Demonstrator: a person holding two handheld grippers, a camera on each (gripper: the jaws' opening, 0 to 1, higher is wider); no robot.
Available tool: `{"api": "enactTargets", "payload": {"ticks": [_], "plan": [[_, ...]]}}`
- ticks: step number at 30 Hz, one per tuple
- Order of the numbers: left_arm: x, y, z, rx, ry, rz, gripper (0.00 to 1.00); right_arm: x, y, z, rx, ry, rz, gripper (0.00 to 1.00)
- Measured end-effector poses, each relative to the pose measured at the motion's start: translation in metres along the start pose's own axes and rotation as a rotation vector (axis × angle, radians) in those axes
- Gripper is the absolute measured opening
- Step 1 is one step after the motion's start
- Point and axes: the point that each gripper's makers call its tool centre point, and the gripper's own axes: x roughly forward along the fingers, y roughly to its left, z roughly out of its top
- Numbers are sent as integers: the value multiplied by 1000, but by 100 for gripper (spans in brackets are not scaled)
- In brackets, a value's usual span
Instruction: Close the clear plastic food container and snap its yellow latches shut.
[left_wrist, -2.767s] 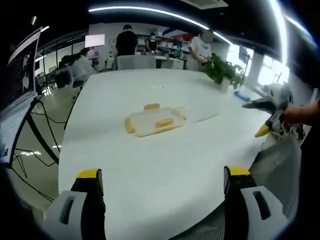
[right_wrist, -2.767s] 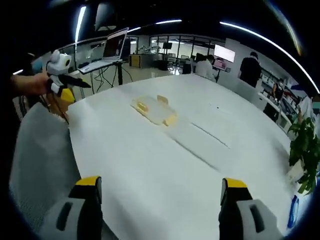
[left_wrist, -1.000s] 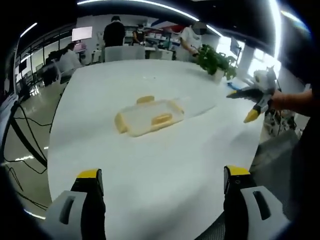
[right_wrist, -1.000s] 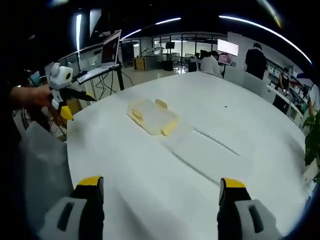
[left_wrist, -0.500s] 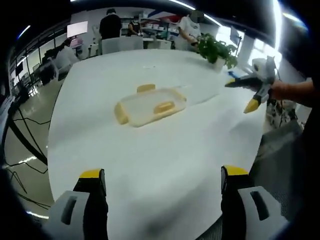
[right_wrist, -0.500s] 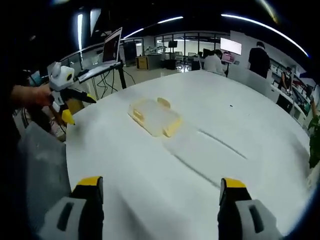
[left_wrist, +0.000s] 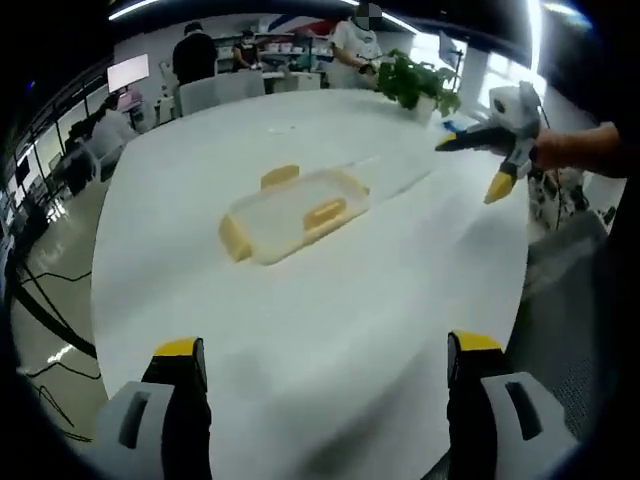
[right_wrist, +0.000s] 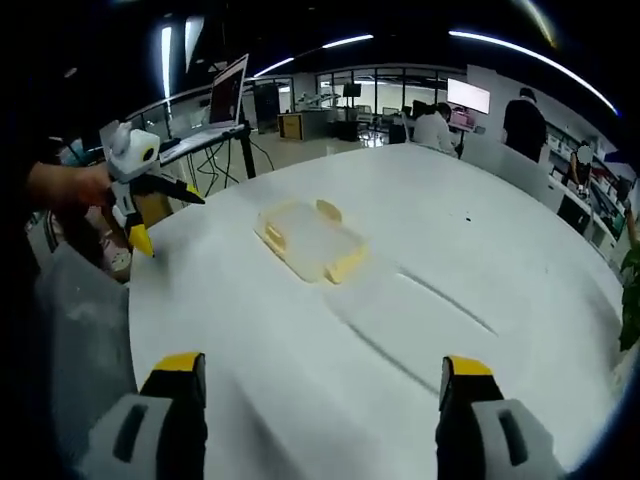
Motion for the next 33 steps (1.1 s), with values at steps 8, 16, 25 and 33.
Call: {"api": "enactTargets", "payload": {"ticks": [8, 16, 25, 33], "plan": [[2, 8, 9, 36, 3, 25, 99, -1, -2, 8, -21, -4, 1, 97], [2, 15, 16, 38, -9, 23, 90, 2, -9, 17, -37, -7, -4, 91], [9, 12, 17, 83, 30, -10, 75, 7, -8, 29, -88, -8, 32, 73], [14, 10, 25, 132, 22, -24, 86, 10, -9, 36, -126, -4, 44, 59]]}}
